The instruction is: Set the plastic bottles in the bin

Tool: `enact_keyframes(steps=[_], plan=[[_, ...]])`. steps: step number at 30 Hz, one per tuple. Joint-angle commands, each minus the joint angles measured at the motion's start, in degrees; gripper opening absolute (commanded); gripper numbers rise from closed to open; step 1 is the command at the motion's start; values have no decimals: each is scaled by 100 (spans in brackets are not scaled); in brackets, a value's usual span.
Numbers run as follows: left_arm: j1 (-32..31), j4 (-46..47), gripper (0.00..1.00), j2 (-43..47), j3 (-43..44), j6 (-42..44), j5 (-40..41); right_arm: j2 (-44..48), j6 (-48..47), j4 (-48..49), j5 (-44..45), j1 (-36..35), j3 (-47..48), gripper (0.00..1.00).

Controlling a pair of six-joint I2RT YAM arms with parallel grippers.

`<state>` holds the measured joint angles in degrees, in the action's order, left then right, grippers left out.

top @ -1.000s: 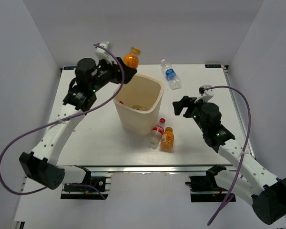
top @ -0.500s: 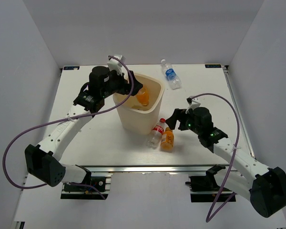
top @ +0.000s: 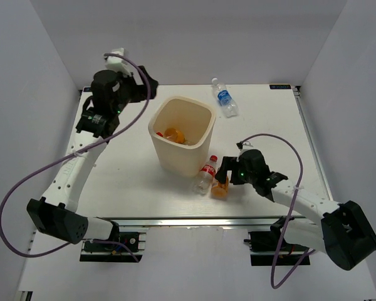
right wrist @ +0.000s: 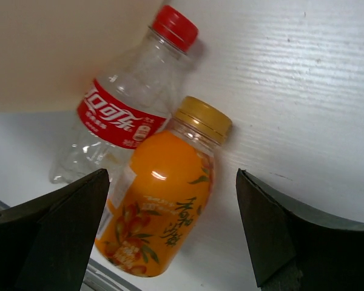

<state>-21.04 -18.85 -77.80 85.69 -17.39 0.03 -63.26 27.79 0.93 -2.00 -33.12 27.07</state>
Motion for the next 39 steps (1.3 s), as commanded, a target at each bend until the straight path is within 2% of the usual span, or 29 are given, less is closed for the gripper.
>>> enact_keyframes(steps=[1,3,9,12,13,16,19,23,24,27,28,29,30,33,38,39], plan=[[818,-58,98,177,-139,-440,7,-186,287,283,139,-19,-149,89],[1259,56,98,186,-569,-704,-267,-361,367,460,25,-19,-219,89],[1813,311,98,291,-1930,-1284,92,-819,657,549,6,-27,-193,81],[2095,496,98,371,-2423,-1478,6,-837,719,496,155,-27,-202,67],[2373,505,98,379,-2486,-1495,-55,-732,745,444,382,-19,-193,52],[2420,461,98,371,-2540,-1505,-197,-329,675,128,1005,-27,-36,32],[2438,496,98,406,-2618,-1478,-205,224,359,-417,1726,-27,263,31],[2438,558,98,485,-2768,-1443,-223,894,-308,-541,2160,-19,1270,32],[2438,584,98,494,-2794,-1434,-249,964,-370,-463,2177,-10,1509,32],[2447,611,98,503,-2821,-1381,-372,983,-976,-164,1389,-19,2537,32],[2447,593,98,503,-2812,-1373,-364,844,-1151,37,873,-27,2775,31],[2438,558,98,494,-2821,-1373,-303,746,-1275,39,868,-19,2977,31],[2438,558,98,503,-2830,-1364,-285,511,-1328,491,94,-19,3293,32],[2438,602,98,485,-2900,-1329,-381,-217,-1496,610,-782,-71,4091,33],[2438,585,98,424,-2962,-1285,-408,-1432,-1618,400,-1047,-457,5175,39],[2446,532,98,424,-2944,-1267,-416,-1747,-1723,312,-1039,-510,5325,45]])
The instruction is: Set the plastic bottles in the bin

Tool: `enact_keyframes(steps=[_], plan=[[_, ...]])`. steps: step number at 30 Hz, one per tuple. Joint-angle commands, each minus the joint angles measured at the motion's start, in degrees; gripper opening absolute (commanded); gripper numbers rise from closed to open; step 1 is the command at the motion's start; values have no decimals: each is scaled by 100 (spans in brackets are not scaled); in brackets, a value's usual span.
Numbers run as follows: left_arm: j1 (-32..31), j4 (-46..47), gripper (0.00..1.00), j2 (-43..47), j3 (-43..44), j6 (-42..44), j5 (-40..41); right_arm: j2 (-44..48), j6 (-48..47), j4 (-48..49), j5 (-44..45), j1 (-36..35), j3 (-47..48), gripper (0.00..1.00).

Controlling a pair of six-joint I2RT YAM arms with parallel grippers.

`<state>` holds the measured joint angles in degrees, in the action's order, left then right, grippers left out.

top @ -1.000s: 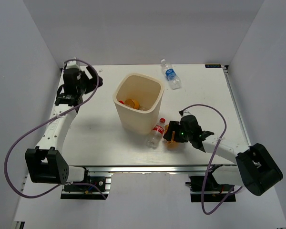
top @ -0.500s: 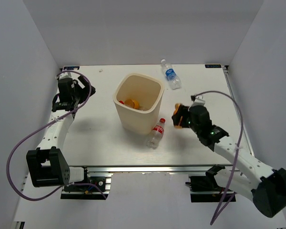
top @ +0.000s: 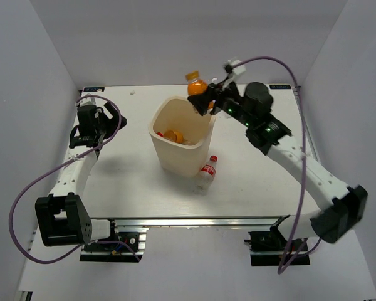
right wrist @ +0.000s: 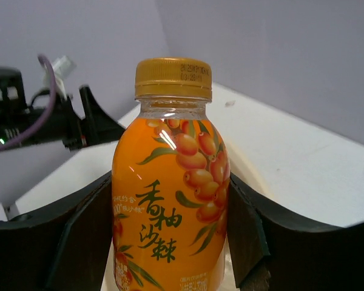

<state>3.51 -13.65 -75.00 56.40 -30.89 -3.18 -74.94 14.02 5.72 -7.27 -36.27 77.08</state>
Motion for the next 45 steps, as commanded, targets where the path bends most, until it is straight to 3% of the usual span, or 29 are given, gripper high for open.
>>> enact_keyframes(steps=[1,2,4,10,15,19,25,29,34,38,45], plan=[[-17,-15,98,144,-15,127,-104,-688,-391,-272,-443,-248,578,52],[-17,-6,98,170,-24,136,-113,-785,-461,-447,-373,-345,667,59],[-17,20,98,205,-50,145,-130,-856,-506,-484,-188,-381,730,89],[-17,-15,98,188,11,180,-218,-365,-479,-317,682,-389,546,89],[-17,55,98,240,-85,172,-192,215,-217,-561,2023,-381,-113,89],[-17,12,98,232,-94,189,-148,593,808,-1493,2791,-206,-789,89],[-17,38,98,258,-173,242,-192,1367,1884,-2030,3310,-100,-2292,89],[-17,73,98,284,-244,233,-209,1648,2446,-2303,3118,-99,-2995,89],[-17,108,98,276,-314,233,-262,1632,2729,-1312,1766,-108,-4190,89],[-17,126,98,267,-323,233,-315,1080,2755,-389,1080,-117,-4517,89],[-17,143,98,319,-402,251,-332,279,2711,526,1079,-126,-4386,89]])
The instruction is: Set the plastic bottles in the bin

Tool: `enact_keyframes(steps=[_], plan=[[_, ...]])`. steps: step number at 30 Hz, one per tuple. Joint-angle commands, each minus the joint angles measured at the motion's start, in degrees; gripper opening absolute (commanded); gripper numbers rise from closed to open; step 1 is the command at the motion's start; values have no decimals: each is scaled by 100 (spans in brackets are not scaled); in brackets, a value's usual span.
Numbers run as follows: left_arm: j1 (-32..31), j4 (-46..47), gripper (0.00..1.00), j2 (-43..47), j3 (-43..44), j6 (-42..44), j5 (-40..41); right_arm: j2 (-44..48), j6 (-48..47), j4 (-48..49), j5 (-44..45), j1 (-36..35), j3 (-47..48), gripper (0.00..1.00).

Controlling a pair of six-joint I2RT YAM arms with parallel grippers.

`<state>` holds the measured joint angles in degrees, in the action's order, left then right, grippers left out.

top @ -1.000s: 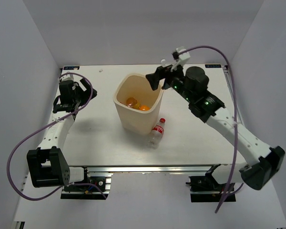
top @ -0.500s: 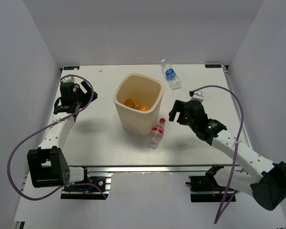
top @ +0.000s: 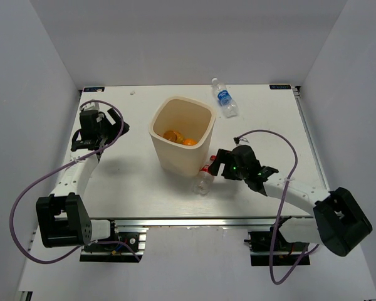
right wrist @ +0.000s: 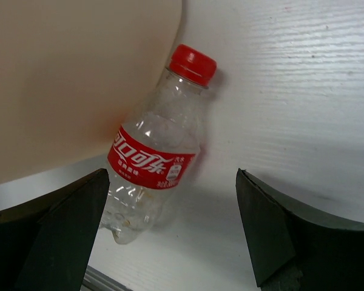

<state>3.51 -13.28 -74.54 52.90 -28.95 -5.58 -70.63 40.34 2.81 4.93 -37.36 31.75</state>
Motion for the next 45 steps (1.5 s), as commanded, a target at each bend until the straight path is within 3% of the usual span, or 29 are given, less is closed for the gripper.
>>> enact_keyframes(steps=[1,9,12,18,20,21,22,25,30,33,38,42,45], plan=[[-17,132,98,265,-52,47,-101,-240,97,948,-194,-25,182,89],[-8,18,98,238,-34,82,92,-1163,729,1485,-440,-87,-1,88],[-8,80,98,291,-79,74,119,-1269,940,1793,-440,-87,-265,83],[-17,54,98,256,-52,74,110,-1409,1064,1881,-335,-78,-230,63],[-17,62,98,247,-61,82,119,-1366,1073,1890,-326,-87,-248,48],[-17,45,98,247,-70,82,154,-1235,1081,1829,-282,-78,-265,44],[-17,36,98,247,-70,91,172,-1121,1064,1768,-125,-78,-274,33],[-17,53,98,256,-78,100,180,-445,784,1285,462,-69,-257,24],[-8,97,98,247,-87,109,128,1248,98,353,1728,-8,191,17],[-17,132,98,239,-114,109,102,2105,-560,579,2293,-8,489,18],[-17,159,98,203,-140,109,-13,1791,-2237,808,1206,-8,2043,22],[-17,97,98,212,-158,153,179,459,-2609,590,46,-16,3745,22],[-17,71,98,230,-158,153,233,-371,-2697,545,-736,-51,4312,25]])
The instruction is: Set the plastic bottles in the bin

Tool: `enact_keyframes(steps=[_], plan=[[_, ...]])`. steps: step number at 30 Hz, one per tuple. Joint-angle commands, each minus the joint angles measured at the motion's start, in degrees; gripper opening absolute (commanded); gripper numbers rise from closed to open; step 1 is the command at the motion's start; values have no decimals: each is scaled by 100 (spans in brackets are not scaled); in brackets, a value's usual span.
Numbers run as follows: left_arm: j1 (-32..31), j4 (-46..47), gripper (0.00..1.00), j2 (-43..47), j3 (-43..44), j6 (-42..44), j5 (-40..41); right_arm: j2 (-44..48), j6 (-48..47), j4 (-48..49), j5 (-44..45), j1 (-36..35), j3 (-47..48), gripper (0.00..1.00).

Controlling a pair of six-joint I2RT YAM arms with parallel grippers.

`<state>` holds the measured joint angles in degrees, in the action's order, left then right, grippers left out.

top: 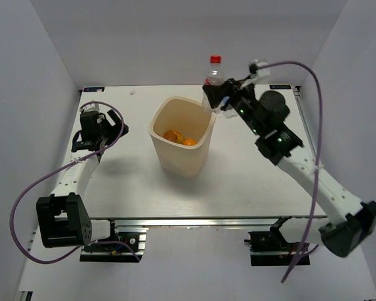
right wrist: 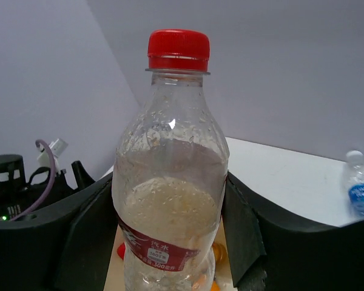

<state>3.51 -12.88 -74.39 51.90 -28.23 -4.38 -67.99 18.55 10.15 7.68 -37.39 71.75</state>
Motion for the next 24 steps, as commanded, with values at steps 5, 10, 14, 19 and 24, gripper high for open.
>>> enact_keyframes(steps=[5,10,14,19,24], plan=[[-8,23,98,232,-57,63,148,-1575,-948,-347,-1287,-313,885,37],[-17,49,98,223,-75,72,166,-1911,-1388,-620,-1375,-436,1122,62],[-17,58,98,118,-48,72,192,-1736,-1555,-541,-1235,-436,1105,82],[-17,58,98,12,-13,72,157,-1648,-1793,-488,-1006,-410,1175,89],[-17,32,98,-5,22,89,227,-1700,-1574,-576,-812,-8,1350,89]])
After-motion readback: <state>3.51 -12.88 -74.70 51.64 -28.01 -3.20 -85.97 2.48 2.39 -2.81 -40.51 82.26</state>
